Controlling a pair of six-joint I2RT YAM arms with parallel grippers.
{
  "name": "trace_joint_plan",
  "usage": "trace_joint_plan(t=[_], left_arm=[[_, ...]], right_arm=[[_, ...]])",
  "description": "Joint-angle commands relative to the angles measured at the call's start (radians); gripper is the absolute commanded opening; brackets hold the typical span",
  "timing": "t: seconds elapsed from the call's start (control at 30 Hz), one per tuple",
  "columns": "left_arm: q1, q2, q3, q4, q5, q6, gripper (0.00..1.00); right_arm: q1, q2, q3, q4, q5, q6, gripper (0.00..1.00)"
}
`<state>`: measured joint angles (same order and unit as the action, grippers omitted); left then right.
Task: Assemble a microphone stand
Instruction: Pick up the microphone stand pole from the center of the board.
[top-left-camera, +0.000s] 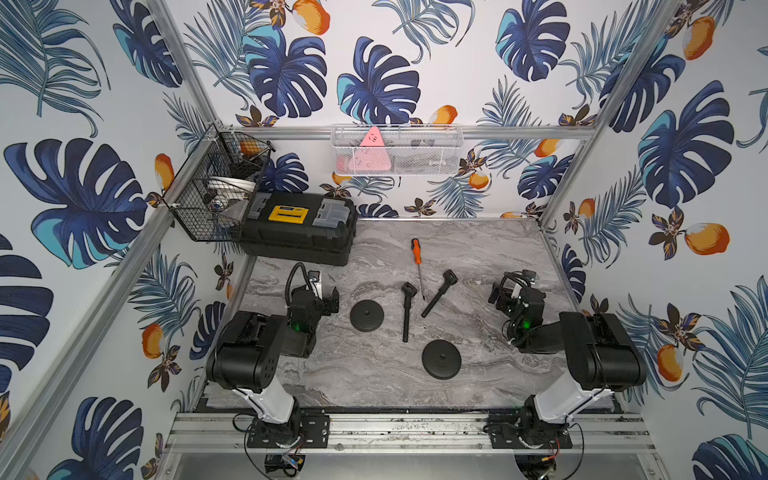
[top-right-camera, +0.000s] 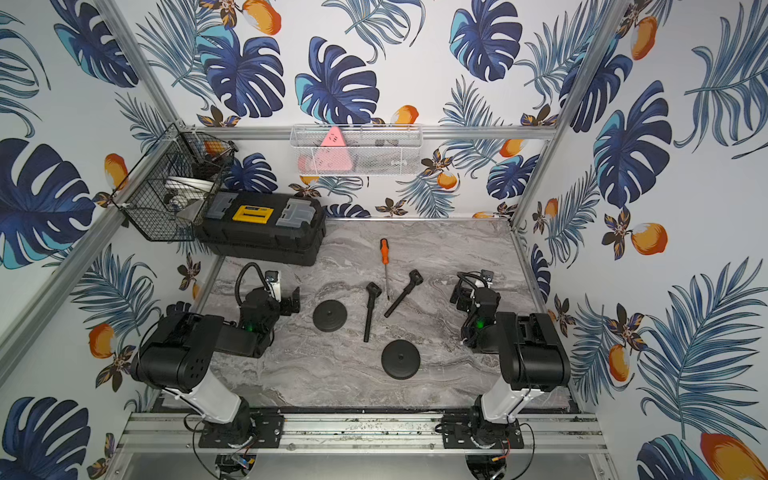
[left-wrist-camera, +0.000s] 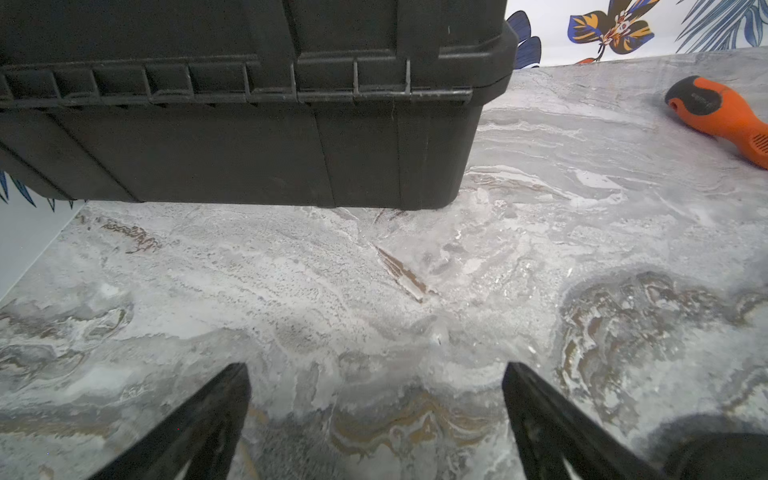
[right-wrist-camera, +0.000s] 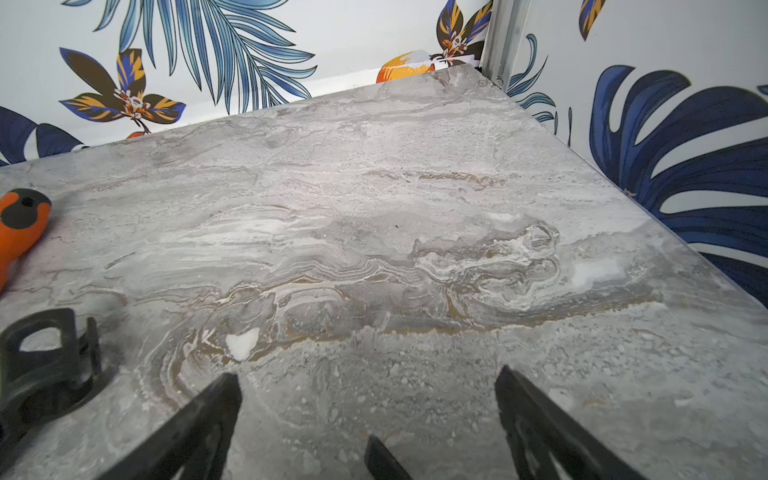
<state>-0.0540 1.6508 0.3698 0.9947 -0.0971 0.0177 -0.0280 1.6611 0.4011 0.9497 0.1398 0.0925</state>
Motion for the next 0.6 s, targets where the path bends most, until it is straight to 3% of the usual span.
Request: trace_joint_plan(t=[0.0, 0.57], left_arm=[[-0.001, 0.0, 0.003, 0.022, -0.004, -0.004, 0.99], [0.002, 0.0, 0.006, 0.016, -0.001, -0.009, 0.99]], right_arm=[[0.0, 0.002, 0.004, 0.014, 0.0, -0.002, 1.0], [0.0, 0.003, 0.005, 0.011, -0.005, 0.0, 1.0]])
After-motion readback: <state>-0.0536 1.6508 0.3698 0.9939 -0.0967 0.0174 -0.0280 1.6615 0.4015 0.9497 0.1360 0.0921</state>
